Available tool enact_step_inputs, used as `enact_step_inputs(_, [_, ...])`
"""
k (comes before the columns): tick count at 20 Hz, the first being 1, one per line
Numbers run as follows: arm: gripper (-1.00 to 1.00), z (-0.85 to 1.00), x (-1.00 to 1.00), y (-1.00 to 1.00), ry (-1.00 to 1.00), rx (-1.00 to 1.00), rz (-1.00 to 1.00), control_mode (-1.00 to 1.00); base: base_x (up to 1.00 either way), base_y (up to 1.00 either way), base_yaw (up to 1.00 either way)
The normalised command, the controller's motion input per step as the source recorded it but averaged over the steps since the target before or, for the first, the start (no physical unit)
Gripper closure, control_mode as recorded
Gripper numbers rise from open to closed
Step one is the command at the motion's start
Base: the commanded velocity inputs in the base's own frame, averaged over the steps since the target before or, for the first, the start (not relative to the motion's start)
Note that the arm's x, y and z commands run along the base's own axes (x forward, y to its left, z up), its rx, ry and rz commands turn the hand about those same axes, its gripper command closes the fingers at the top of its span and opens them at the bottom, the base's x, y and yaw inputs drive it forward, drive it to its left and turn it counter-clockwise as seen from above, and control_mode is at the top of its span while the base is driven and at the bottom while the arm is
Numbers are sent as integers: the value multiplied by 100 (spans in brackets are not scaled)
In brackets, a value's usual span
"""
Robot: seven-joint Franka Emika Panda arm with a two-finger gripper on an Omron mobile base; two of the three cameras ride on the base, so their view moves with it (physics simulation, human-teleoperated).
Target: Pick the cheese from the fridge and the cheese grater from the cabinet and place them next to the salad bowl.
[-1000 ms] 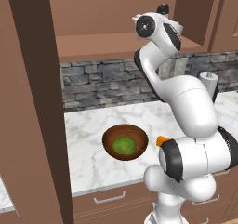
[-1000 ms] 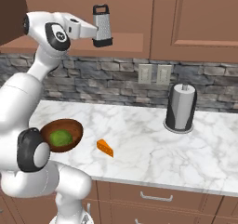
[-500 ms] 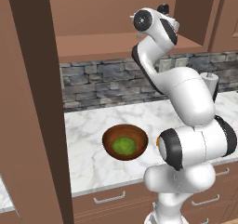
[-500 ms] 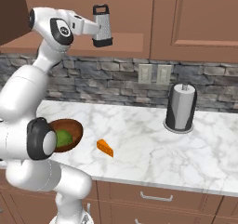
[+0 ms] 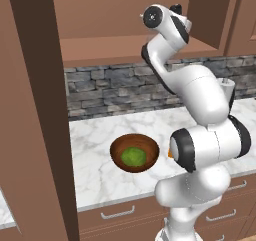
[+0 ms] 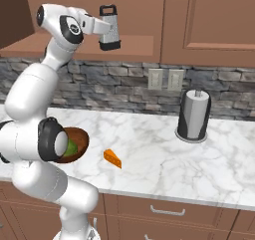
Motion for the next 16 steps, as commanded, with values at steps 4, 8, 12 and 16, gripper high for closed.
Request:
enact_step_inputs(4, [-100, 0, 1, -39, 0, 5, 0, -100, 0, 0, 0])
enact_step_inputs(8, [100, 0, 8, -11, 0, 1, 0, -100, 0, 0, 0])
enact_step_inputs(12, [100, 0, 17, 0, 0, 0, 0, -100, 0, 0, 0])
enact_step_inputs(16, [100, 0, 2, 0, 0, 0, 0, -100, 0, 0, 0])
